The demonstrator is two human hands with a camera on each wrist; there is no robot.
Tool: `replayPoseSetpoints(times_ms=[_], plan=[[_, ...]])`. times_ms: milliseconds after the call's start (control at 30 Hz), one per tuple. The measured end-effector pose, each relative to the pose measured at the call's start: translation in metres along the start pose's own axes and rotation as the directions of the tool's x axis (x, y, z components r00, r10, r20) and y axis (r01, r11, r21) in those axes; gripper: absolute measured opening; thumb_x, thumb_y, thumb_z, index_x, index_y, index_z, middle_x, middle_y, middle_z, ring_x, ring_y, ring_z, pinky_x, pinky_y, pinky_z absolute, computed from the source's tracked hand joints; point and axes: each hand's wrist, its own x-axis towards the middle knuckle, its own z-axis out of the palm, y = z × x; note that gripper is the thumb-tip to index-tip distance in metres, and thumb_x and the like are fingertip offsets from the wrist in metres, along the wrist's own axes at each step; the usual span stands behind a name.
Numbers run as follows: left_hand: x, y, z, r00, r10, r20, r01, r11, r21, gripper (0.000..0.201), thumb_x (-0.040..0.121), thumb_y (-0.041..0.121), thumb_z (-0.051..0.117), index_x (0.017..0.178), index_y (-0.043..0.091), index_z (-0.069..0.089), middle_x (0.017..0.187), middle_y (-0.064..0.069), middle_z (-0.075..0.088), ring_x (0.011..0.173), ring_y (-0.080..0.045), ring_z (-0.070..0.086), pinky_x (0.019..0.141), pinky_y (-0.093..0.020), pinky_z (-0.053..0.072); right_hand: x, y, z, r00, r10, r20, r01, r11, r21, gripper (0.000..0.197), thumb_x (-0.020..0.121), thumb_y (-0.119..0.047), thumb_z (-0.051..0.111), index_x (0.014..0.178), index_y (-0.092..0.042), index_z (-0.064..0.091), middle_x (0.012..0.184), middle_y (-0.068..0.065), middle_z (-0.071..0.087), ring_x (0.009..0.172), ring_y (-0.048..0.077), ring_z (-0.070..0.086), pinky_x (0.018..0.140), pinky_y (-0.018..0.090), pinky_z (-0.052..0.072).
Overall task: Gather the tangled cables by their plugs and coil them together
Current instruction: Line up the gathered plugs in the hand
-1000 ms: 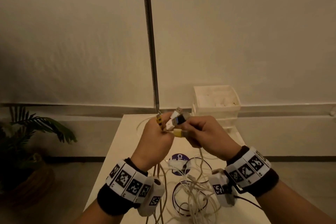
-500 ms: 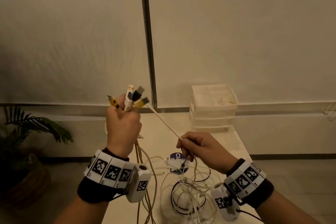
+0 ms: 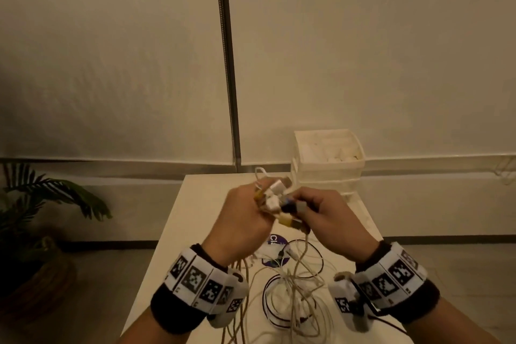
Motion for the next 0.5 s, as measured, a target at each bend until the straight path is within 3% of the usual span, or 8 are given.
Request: replayPoseSetpoints(times_ms=[100,200,300,400,500], plan=[[0.002,0.000,0.008,1.000,0.013,0.000,-0.013,0.997,0.078,0.032,0.086,0.002,0.060,0.105,0.027,0.065,0.086,0.009,0.071,0.079,-0.009,0.065,0.070,-0.031,0.053,0.003,-0.010,-0.012,1.000,-0.020,-0.002,0.020,1.000,-0.007,0.020,0.095,-0.011,0.055,0.084,-0.015,0.071,0.065,0.013,0.063,0.053,0.015,0.052,0.053,0.028,0.045],[0.007,0.001,0.006,0.998,0.012,-0.064,-0.003,0.989,0.150,0.028,0.087,0.000,0.059,0.088,0.027,0.061,0.071,0.008,0.064,0.065,-0.009,0.057,0.058,-0.026,0.047,0.000,-0.012,-0.016,0.999,0.007,0.039,-0.007,1.000,0.008,0.020,0.096,-0.010,0.053,0.089,-0.010,0.071,0.065,0.003,0.064,0.054,0.013,0.054,0.056,0.027,0.048],[0.011,0.007,0.004,0.985,0.076,-0.156,-0.049,0.984,0.170,0.025,0.087,-0.001,0.060,0.084,0.024,0.059,0.068,0.007,0.061,0.065,-0.012,0.055,0.055,-0.021,0.044,-0.005,-0.007,-0.009,0.999,0.003,0.038,-0.006,0.998,0.069,0.019,0.096,-0.009,0.052,0.091,-0.013,0.070,0.069,0.001,0.065,0.060,0.013,0.059,0.062,0.024,0.051],[0.013,0.011,-0.002,0.951,0.126,-0.283,-0.076,0.980,0.183,0.029,0.089,-0.001,0.059,0.084,0.027,0.055,0.067,0.012,0.057,0.067,-0.010,0.056,0.053,-0.014,0.043,-0.009,0.008,-0.001,1.000,0.004,0.025,-0.008,0.989,0.147,0.020,0.097,-0.007,0.050,0.091,-0.010,0.069,0.070,0.004,0.064,0.062,0.016,0.060,0.063,0.025,0.050],[0.017,0.010,-0.016,0.889,0.000,-0.457,0.027,0.998,0.052,0.024,0.089,0.005,0.054,0.082,0.029,0.054,0.073,0.011,0.058,0.067,-0.004,0.056,0.054,-0.012,0.043,-0.015,0.030,0.006,0.995,0.032,0.094,-0.043,0.992,0.119,0.020,0.099,-0.008,0.047,0.091,-0.004,0.065,0.070,0.003,0.064,0.063,0.015,0.060,0.065,0.025,0.050]])
